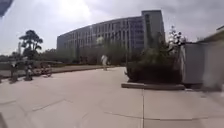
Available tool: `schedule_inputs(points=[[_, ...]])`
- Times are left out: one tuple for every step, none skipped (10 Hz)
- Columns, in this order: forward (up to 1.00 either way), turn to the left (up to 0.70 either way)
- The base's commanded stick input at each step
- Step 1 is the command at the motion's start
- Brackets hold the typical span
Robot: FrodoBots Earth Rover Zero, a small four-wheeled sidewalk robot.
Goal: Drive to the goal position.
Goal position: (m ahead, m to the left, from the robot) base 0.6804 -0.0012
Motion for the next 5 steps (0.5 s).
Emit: schedule_inputs(points=[[1.0, 0.0], [1.0, 0.0], [1.0, 0.0], [1.0, 0.0], [1.0, 0.0]])
